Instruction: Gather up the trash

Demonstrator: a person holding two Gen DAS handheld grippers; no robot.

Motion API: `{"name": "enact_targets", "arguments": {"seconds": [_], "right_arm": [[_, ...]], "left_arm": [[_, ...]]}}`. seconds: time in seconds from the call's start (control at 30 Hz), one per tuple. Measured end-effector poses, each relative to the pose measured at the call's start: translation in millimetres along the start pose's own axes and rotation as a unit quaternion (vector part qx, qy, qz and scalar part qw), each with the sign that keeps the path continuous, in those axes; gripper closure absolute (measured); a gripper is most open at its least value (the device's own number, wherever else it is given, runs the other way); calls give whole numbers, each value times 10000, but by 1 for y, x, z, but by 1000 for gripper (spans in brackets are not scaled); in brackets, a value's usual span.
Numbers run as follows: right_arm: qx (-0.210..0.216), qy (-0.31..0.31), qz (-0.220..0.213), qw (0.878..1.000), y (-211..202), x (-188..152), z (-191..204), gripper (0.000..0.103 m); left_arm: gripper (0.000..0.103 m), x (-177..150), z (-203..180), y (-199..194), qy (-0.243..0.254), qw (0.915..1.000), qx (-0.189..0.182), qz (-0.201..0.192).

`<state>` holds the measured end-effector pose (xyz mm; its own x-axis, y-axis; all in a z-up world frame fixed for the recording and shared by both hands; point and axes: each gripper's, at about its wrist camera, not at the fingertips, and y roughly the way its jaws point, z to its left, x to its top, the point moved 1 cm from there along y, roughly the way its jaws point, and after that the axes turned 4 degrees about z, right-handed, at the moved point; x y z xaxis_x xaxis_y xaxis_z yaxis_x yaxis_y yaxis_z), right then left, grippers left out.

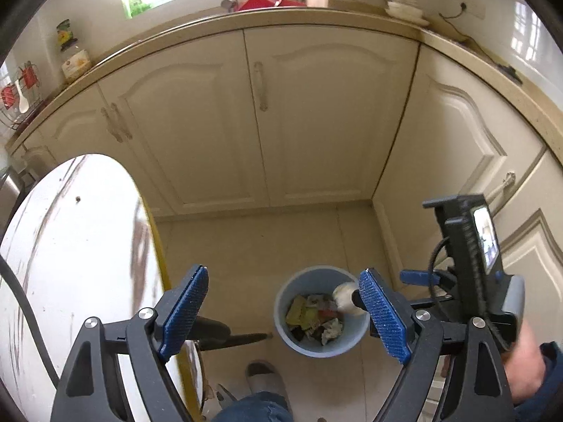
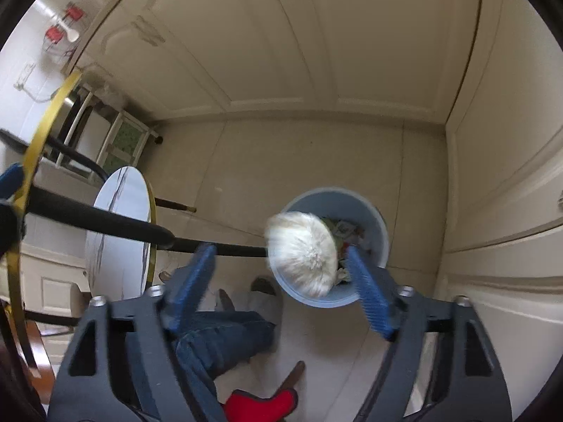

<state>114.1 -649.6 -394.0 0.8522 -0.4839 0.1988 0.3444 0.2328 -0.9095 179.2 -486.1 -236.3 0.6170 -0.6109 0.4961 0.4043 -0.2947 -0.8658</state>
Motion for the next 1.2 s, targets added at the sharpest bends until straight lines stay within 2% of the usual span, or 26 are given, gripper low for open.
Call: {"name": "enact_targets", "arguments": {"seconds": [0.23, 0.43, 0.57, 0.63, 0.73, 0.83, 1.0, 1.2], "right_arm": [[-151, 281, 27, 9995, 15, -2, -3, 11], [-283, 177, -154, 9993, -1, -7, 13, 9], [-565, 18, -597, 9966, -33, -14, 36, 7], [-698, -70, -834, 9940, -50, -19, 48, 0], [-962, -229, -1238, 9874, -84, -25, 73, 0], [-1027, -435, -1651, 9799, -121, -28, 103, 0], [-875, -883, -2240, 9666, -172, -35, 165, 0], [-467, -1414, -2796, 9485, -218, -51, 251, 0]], "left_arm": [[18, -3, 7, -11, -210, 9997, 107, -108], [14, -11, 17, -32, -339, 9991, 142, -220], [11, -24, 27, -58, -517, 9977, 133, -424], [10, -32, 34, -74, -622, 9964, 148, -561], [10, -45, 47, -102, -832, 9932, 185, -795], [9, -62, 62, -135, -1015, 9884, 301, -1086], [6, -97, 90, -195, -1341, 9769, 596, -1552], [2, -148, 118, -269, -1700, 9565, 1134, -2084]]}}
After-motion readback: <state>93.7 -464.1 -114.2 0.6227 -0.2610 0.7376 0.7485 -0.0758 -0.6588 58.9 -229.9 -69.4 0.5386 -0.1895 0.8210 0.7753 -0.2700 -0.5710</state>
